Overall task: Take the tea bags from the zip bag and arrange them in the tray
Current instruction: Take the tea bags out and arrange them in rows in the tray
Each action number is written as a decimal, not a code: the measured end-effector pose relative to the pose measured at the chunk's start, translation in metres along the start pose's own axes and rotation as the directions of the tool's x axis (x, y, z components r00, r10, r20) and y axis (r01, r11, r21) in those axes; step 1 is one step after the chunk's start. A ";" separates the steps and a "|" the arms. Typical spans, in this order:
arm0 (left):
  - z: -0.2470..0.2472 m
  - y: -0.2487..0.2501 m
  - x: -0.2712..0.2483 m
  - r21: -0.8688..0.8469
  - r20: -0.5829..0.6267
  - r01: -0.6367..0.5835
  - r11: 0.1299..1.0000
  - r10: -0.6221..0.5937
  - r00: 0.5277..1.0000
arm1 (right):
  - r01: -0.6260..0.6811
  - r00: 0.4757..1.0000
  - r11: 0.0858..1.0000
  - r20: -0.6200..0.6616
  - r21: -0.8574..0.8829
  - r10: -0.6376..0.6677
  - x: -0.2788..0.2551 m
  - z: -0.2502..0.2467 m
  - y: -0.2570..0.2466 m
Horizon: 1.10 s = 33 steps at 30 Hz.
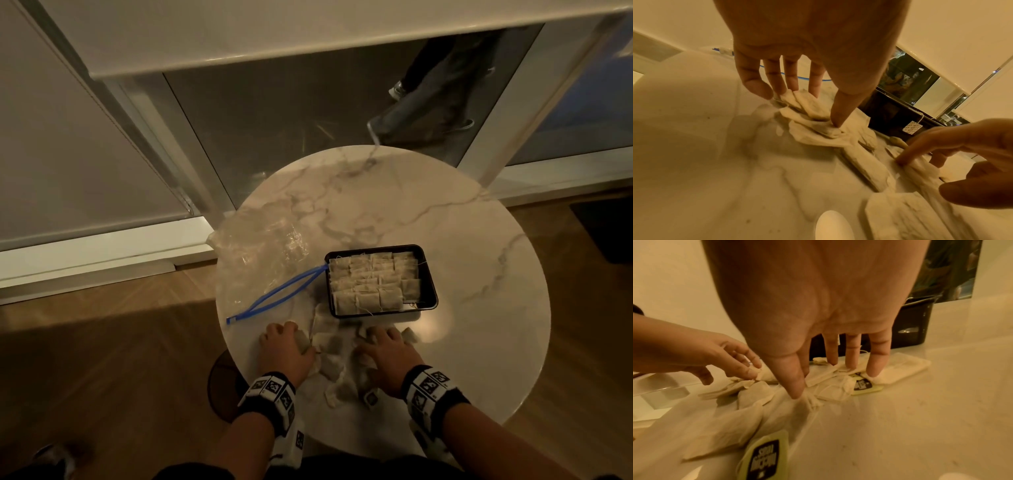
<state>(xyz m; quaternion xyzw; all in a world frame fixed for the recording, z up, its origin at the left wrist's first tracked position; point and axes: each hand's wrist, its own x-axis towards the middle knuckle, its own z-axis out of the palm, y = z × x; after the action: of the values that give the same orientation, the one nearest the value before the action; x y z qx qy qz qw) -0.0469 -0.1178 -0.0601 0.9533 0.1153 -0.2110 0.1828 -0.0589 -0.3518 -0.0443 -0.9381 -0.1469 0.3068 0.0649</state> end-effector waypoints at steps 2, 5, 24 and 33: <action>-0.003 -0.001 0.001 0.015 -0.023 -0.033 0.999 0.033 0.999 | -0.007 0.999 0.998 -0.032 0.065 0.009 -0.002 0.002 0.001; -0.007 0.008 0.007 0.047 -0.058 -0.103 0.994 0.106 0.993 | -0.039 0.994 0.980 -0.096 0.194 0.059 -0.006 0.003 0.001; -0.025 0.002 0.017 -0.592 0.082 -0.036 0.805 0.104 0.991 | -0.153 0.930 0.816 -0.198 0.558 0.310 -0.020 -0.012 0.006; -0.047 0.008 -0.003 -0.911 0.188 0.086 0.404 0.219 0.957 | 0.022 0.974 0.533 -0.139 0.846 0.181 0.006 -0.061 -0.056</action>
<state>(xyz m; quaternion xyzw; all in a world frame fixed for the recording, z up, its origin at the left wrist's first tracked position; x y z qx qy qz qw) -0.0303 -0.1068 -0.0170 0.6632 0.1460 -0.2377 0.6946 -0.0312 -0.2990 0.0127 -0.8232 0.0696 0.2414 0.5091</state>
